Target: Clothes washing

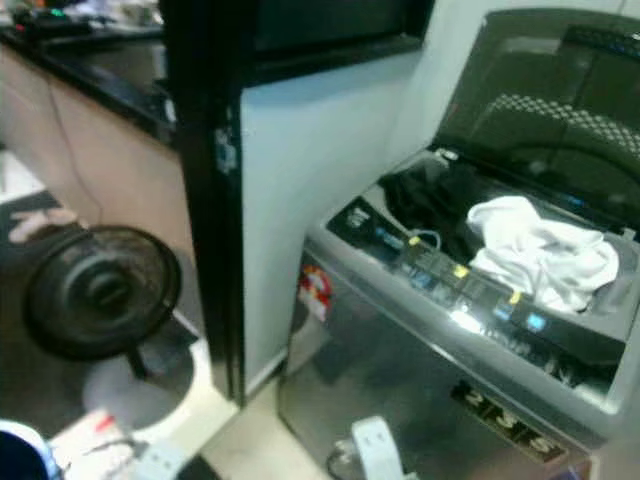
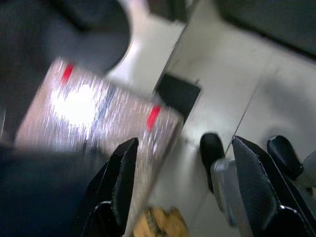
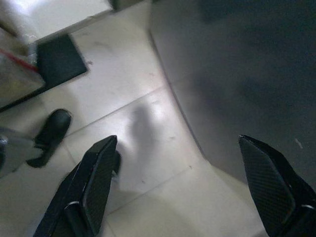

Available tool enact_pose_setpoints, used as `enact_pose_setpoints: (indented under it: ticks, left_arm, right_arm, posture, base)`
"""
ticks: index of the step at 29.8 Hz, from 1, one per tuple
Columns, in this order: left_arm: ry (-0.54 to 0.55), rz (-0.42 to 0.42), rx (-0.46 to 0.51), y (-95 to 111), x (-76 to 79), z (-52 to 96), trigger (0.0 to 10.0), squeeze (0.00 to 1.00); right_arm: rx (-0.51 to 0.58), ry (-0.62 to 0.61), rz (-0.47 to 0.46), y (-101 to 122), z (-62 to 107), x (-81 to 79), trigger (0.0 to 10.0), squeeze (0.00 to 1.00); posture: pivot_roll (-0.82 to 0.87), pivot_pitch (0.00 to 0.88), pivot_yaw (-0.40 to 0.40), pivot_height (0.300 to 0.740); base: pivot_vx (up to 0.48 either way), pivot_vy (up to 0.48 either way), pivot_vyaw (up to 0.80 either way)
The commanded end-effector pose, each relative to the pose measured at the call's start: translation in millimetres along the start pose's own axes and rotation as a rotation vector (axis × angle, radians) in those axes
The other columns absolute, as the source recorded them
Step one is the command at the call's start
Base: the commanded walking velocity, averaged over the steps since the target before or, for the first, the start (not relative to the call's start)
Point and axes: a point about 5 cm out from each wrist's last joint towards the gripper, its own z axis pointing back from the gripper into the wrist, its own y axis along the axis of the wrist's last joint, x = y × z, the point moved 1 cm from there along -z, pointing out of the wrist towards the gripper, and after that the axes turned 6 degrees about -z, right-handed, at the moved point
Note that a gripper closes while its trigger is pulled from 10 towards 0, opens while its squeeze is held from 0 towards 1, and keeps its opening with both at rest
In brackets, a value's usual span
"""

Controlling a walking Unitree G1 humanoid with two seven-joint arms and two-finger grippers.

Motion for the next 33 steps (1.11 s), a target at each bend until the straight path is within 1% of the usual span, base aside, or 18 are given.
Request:
enact_pose_setpoints:
  ticks: [1,8,9,11,13,15,16,19,27,33]
  left_arm:
    - [-0.019,0.001,-0.026,-6,6.5,1.1,10.0,0.0]
    - [-0.018,0.002,-0.024,-5,7.1,0.6,10.0,0.0]
    - [-0.015,0.013,-0.021,-4,9.5,0.1,10.0,0.0]
    - [-0.012,0.027,-0.02,-4,10.6,0.1,10.0,0.0]
    - [-0.009,0.048,-0.031,-8,12.5,1.4,10.0,0.0]
    - [-0.011,0.048,-0.036,-10,13.0,2.1,10.0,0.0]
    - [-0.019,0.036,-0.041,-12,13.1,2.8,10.0,0.0]
    - [-0.031,0.001,-0.044,-13,10.8,3.1,10.0,0.0]
    - [-0.02,0.008,-0.035,-9,7.4,1.7,10.0,0.0]
    - [-0.024,0.01,-0.032,-8,7.6,1.3,10.0,0.0]
  right_arm:
    - [-0.015,-0.009,-0.009,-5,1.3,2.1,10.0,0.0]
    - [-0.016,-0.007,-0.005,-5,1.4,2.1,10.0,0.0]
    - [-0.015,-0.004,0.01,-5,1.6,4.4,10.0,0.0]
    - [-0.013,-0.002,0.02,-4,1.6,5.4,10.0,0.0]
    - [-0.005,-0.003,0.031,-4,1.9,6.4,10.0,0.0]
    - [-0.002,-0.005,0.032,-3,2.0,6.7,10.0,0.0]
    - [0.001,-0.015,0.019,-4,2.1,7.7,10.0,0.0]
    - [-0.013,-0.029,0.0,-10,3.8,8.0,10.0,0.0]
    - [-0.024,-0.021,0.008,-15,5.3,5.8,10.0,0.0]
    - [-0.011,-0.025,-0.002,-10,4.0,5.6,10.0,0.0]
  posture:
    - [0.03,0.0,-0.041,0.724]
    - [0.03,0.0,-0.045,0.724]
    - [0.0,0.008,-0.067,0.724]
    - [-0.01,0.013,-0.066,0.724]
    - [-0.06,0.013,-0.029,0.724]
    - [-0.06,0.013,-0.029,0.724]
    - [-0.06,0.011,-0.015,0.724]
    - [-0.07,0.009,-0.007,0.724]
    - [-0.07,0.009,-0.006,0.724]
    - [-0.07,0.012,0.0,0.724]
  base:
    - [0.0,0.0,0.77]
    - [0.0,0.0,0.77]
    - [0.0,0.0,0.77]
    - [0.0,0.0,0.76]
    - [0.0,0.0,0.77]
    - [0.0,0.0,0.77]
    - [0.0,0.0,0.77]
    - [0.0,0.0,0.76]
    - [0.0,0.0,0.77]
    - [0.0,0.0,0.77]
